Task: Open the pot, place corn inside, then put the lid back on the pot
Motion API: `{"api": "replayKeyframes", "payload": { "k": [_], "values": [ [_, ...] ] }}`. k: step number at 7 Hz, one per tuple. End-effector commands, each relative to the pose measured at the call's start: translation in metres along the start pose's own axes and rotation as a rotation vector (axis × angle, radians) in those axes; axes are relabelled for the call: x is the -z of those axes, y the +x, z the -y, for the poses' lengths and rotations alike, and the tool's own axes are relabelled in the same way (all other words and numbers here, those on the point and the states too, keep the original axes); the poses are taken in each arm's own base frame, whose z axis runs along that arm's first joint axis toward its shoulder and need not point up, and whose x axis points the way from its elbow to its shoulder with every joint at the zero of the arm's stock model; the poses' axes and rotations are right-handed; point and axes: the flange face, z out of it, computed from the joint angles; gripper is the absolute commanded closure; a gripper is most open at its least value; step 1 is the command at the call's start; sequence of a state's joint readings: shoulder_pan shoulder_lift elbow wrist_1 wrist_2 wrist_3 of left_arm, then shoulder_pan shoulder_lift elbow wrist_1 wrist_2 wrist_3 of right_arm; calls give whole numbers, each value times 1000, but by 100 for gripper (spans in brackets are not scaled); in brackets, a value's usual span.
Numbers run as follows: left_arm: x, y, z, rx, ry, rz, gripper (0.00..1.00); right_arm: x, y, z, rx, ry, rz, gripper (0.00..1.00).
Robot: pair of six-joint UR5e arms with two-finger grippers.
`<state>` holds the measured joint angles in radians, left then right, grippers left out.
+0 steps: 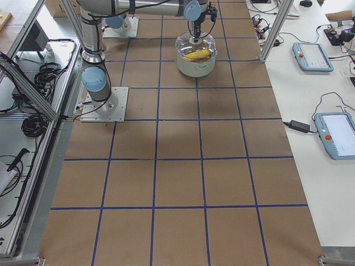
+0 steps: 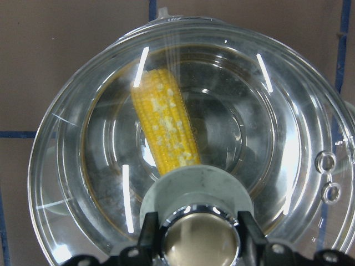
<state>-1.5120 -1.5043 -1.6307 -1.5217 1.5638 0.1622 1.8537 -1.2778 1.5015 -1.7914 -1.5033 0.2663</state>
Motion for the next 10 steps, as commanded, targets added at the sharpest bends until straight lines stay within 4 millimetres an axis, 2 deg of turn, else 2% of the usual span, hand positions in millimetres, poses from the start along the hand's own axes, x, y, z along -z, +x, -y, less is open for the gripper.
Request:
{"api": "replayKeyframes", "payload": {
  "k": [1, 5, 10],
  "values": [
    [-5, 1, 1, 1, -10, -10, 0, -11, -4, 10, 13, -11, 10, 69],
    [-4, 2, -3, 1, -8, -13, 0, -22, -9, 14, 35, -25, 1, 69],
    [-7, 1, -2, 1, -14, -12, 0, -21, -6, 18, 50, -19, -8, 69]
  ]
}}
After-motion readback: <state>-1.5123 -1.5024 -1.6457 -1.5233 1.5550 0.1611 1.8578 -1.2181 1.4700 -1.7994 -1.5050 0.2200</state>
